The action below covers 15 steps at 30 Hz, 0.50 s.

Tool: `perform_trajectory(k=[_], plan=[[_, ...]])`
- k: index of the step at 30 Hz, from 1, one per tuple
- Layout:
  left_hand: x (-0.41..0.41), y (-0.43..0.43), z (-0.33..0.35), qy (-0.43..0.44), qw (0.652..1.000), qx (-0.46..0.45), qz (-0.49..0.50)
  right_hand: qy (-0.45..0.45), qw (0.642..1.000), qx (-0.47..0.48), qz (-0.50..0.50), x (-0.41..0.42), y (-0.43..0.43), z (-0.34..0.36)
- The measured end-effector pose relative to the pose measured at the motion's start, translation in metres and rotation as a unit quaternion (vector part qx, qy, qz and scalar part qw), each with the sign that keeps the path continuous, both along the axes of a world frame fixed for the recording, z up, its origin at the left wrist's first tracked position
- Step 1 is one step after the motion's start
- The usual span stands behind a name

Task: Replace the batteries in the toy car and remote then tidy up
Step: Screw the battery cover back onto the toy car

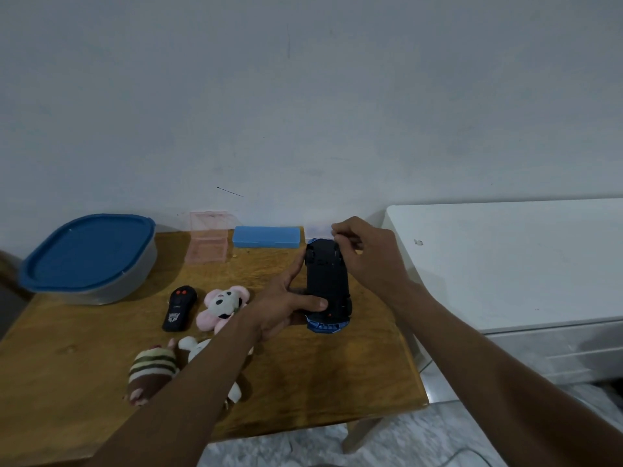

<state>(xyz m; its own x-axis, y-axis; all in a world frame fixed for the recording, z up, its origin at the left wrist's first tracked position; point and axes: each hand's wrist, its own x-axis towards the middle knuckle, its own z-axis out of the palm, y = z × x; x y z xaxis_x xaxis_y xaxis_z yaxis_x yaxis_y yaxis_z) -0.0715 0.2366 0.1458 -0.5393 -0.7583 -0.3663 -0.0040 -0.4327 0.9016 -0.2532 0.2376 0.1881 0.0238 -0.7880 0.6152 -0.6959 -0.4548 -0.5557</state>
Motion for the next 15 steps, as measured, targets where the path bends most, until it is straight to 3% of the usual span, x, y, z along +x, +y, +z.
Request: perform_trajectory(k=[15], plan=[[0.0017, 0.0022, 0.0027, 0.008, 1.0, -0.011, -0.013, 0.024, 0.999, -0.017, -0.024, 0.0009, -0.0036, -0.001]])
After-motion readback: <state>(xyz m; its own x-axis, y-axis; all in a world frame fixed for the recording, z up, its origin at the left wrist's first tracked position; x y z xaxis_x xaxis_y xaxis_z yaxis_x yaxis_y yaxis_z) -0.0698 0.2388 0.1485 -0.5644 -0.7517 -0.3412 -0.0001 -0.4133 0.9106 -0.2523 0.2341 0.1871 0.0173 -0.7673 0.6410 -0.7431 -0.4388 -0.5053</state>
